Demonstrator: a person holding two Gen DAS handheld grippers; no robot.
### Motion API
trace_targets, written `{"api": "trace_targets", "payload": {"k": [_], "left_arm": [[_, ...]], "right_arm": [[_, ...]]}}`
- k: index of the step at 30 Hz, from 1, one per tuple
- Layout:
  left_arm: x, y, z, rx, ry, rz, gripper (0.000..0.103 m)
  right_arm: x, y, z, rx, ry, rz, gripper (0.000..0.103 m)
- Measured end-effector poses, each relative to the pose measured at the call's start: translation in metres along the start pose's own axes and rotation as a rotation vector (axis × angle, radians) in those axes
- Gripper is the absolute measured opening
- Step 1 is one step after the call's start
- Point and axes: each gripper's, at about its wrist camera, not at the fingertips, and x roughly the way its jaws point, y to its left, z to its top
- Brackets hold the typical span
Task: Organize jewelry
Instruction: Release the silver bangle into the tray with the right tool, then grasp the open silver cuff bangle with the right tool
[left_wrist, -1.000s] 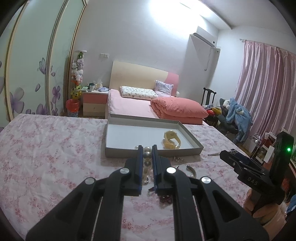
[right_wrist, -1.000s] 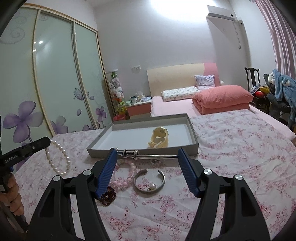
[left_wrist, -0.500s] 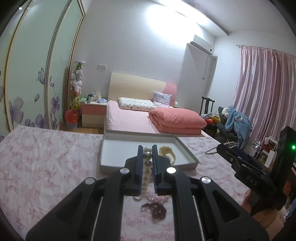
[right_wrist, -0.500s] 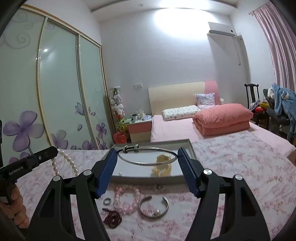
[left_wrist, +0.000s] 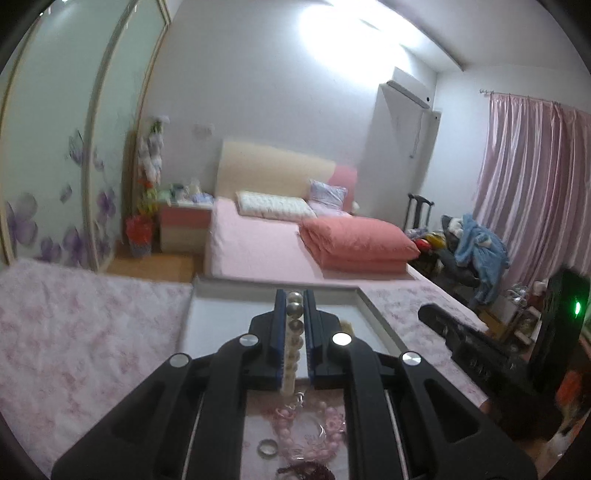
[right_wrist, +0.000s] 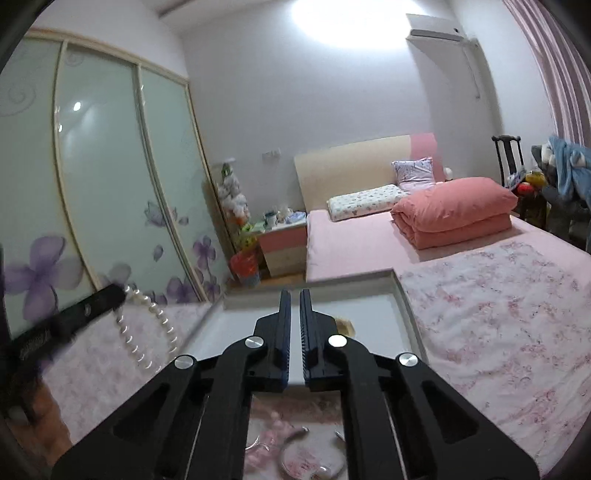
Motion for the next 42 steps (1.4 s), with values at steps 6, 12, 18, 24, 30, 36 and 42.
{"api": "trace_targets", "payload": {"k": [6,12,18,24,30,36,42], "left_arm": [[0.009,0.021,-0.010,-0.021,0.009,0.036,0.010],[-0.003,0.024,-0.012,-0.012,-0.006,0.037,0.010],[-0.022,0.026,-0.013,-0.009,-0.019,0.035,0.010],[-0.029,0.027,-0.017,-0.009,-0.009,0.023,0.010],[-0.032,0.026,-0.018,0.001,-0.006,0.019,0.010],[-0.033,0.023,-0.019,0.004,-0.004,0.013,0.010],[-0.038,0.020,-0.020,0.004,-0.012,0.007,0.010]], "right_arm": [[0.011,0.006,-0.026,0.027,0.199,0.110,0.007],[0.001,0.025,-0.055,-0.071,0.322,0.159,0.042],[0.001,0.012,-0.070,-0.117,0.423,0.037,0.059],[0.020,0.005,-0.082,-0.098,0.504,-0.035,0.065],[0.043,0.011,-0.086,-0.111,0.560,-0.072,0.077],[0.051,0.021,-0.086,-0.159,0.564,-0.105,0.067],[0.031,0.013,-0.080,-0.095,0.487,-0.064,0.067]]}}
